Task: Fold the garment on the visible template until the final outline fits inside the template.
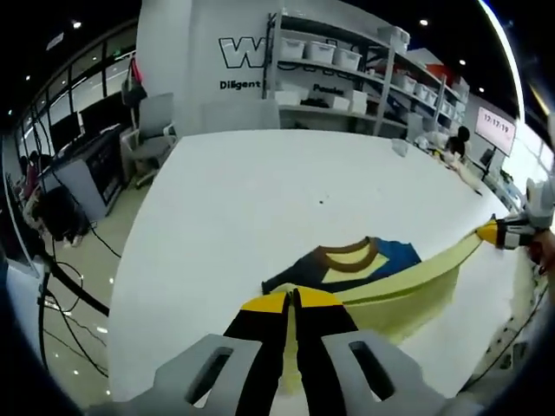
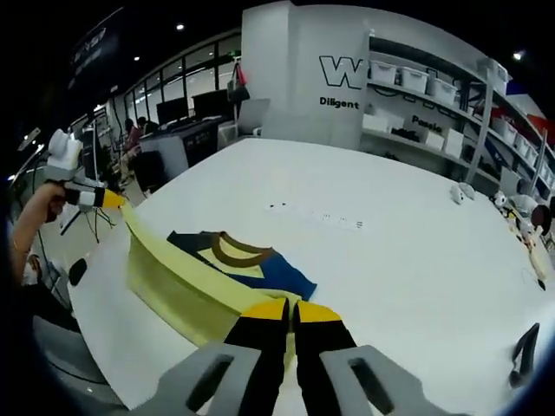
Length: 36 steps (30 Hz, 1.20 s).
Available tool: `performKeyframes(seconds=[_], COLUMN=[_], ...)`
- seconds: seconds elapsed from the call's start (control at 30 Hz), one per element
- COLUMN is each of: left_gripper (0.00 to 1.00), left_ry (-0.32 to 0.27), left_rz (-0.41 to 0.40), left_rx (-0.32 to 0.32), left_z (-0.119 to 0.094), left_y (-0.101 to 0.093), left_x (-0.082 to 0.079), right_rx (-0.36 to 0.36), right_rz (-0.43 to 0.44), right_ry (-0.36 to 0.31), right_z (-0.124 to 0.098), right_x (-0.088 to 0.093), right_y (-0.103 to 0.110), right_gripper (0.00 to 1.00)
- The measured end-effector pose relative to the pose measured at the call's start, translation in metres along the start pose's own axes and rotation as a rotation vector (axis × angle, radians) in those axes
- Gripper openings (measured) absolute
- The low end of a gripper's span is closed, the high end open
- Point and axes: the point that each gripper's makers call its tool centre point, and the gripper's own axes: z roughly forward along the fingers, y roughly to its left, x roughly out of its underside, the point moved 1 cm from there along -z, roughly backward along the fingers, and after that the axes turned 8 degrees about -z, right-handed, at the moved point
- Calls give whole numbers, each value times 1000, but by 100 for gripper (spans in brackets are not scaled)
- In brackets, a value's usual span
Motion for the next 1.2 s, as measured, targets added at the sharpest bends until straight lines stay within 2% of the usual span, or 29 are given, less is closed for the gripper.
performKeyframes(seconds=[0.13,0.47,0.5,0.73,0.93,1.2], left_gripper=[5,5,5,5,5,5], left_ry=[-7,13,32,57,79,106], left_rz=[-17,-8,-8,-34,-32,-43], left_rx=[-16,-28,-38,-46,-47,-48], left_z=[23,80,90,123,142,165], left_y=[6,16,20,28,29,37], left_x=[-10,-16,-13,-5,5,14], right_rx=[4,43,41,56,51,26], right_rz=[36,53,63,51,86,80], right_ry=[6,47,54,128,160,194], right_z=[17,62,68,108,127,157], right_x=[-5,-6,-5,10,23,36], right_y=[-6,-22,-23,-30,-35,-43], right_gripper=[0,0,0,0,0,0])
